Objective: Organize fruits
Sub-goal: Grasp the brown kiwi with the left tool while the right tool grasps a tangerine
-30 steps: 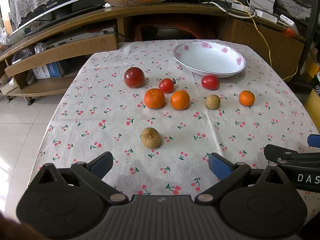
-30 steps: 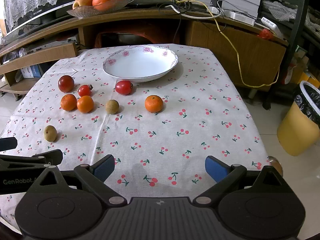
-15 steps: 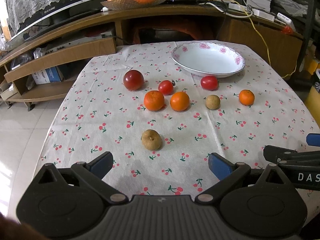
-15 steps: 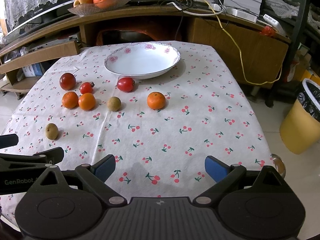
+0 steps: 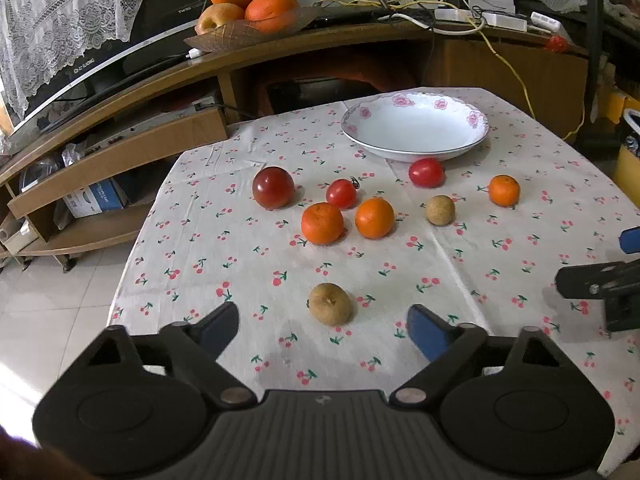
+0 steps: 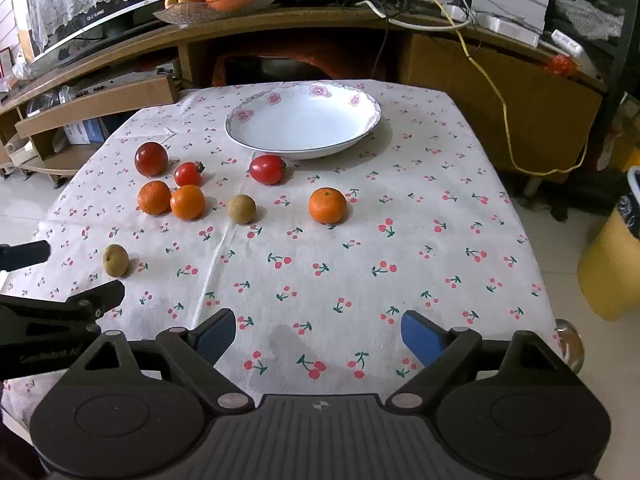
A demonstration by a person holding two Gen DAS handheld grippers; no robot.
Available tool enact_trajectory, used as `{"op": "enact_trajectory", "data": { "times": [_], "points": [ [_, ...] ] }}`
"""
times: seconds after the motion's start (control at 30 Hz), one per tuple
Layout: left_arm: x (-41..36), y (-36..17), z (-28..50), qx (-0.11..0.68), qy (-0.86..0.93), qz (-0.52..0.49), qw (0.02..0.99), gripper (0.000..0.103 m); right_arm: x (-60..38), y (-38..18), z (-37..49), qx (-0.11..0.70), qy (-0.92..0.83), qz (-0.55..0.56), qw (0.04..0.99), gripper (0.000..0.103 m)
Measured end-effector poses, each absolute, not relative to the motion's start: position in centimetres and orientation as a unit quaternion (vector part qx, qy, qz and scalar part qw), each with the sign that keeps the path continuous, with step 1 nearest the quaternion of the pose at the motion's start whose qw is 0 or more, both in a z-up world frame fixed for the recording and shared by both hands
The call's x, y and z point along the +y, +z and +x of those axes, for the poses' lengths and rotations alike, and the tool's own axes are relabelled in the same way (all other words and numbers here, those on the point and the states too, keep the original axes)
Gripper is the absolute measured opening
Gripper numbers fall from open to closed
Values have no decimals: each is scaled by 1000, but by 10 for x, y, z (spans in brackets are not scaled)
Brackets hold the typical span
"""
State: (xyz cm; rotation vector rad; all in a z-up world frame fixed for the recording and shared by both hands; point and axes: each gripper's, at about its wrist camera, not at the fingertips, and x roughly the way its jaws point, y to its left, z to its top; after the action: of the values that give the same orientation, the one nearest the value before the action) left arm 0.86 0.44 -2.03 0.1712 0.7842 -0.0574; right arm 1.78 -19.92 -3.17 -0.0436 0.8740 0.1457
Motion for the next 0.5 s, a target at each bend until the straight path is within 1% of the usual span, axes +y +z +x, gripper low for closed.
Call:
{"op": "enact_trajectory", "data": {
  "times": [0.03,0.1,0.13,0.17,0.2,0.3,0.4,0.5],
  "points": [
    [4,-22,12,381,-28,85,920,91,-201,-32,20,424,74,-19,902,87],
    [3,-25,17,382,-31,89,919,81,-205,-32,25,426,83,-18,901,86],
    [2,-28,20,385,-34,90,918,78,-206,-33,27,426,87,-20,900,85],
    [1,-30,22,387,-38,92,917,71,-207,-33,31,425,92,-23,900,85],
    [0,-33,25,388,-40,94,916,66,-208,-34,34,423,96,-27,901,83],
    [-3,-40,31,388,-37,110,914,62,-211,-37,46,422,107,-36,899,78],
    [-2,-43,37,393,-39,102,913,59,-213,-40,59,420,121,-35,899,73],
    [-2,-43,38,392,-39,100,914,59,-215,-40,73,409,128,-42,903,73]
  ]
}}
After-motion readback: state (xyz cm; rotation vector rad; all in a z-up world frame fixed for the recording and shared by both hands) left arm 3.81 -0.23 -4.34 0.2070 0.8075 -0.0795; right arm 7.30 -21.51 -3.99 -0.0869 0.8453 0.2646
